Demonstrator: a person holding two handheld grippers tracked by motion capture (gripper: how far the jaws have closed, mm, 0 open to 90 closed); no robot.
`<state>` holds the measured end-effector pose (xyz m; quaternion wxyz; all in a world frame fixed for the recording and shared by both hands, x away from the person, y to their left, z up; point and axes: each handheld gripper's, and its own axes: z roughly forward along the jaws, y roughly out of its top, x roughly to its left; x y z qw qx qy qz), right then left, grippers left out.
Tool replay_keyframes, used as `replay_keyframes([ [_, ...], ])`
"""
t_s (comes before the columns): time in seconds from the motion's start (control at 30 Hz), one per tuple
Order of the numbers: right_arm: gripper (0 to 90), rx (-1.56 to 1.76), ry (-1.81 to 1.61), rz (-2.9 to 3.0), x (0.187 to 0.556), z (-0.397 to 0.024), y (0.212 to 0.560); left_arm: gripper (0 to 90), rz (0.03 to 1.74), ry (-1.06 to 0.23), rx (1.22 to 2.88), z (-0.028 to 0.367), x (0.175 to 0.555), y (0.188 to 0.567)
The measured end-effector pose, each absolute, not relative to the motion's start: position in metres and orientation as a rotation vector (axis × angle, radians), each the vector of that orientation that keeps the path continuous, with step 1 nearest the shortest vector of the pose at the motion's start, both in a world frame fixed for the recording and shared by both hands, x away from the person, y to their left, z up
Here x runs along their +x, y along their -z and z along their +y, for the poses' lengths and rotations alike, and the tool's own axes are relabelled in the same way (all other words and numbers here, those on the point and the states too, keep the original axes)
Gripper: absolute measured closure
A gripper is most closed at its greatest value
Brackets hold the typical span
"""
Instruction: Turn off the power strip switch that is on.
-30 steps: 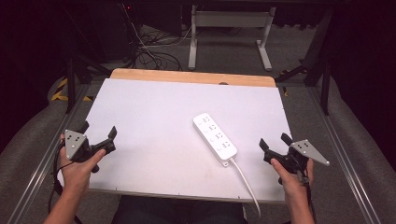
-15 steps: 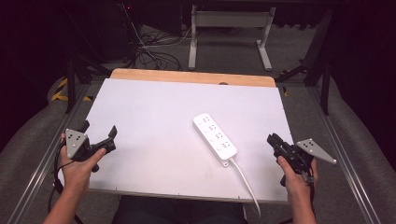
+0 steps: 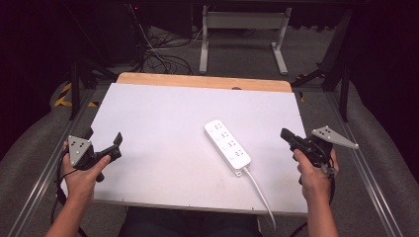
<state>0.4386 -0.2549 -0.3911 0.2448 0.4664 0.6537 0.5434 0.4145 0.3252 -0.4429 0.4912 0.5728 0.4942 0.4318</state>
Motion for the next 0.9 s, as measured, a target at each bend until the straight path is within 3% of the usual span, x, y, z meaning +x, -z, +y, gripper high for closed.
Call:
replay_keyframes([
  [0.27,90.0,1.218,-1.398,1.977,0.461,-0.212,0.392,5.9,1.186,-1.052,1.4,0.324,0.413,0.443],
  [0.67,90.0,1.137,-1.18,2.309,0.484,-0.142,0.42,6.1,1.196,-1.052,1.408,0.324,0.414,0.443],
  [0.9,90.0,1.174,-0.992,2.442,0.488,-0.128,0.438,6.2,1.193,-1.049,1.414,0.324,0.413,0.443],
])
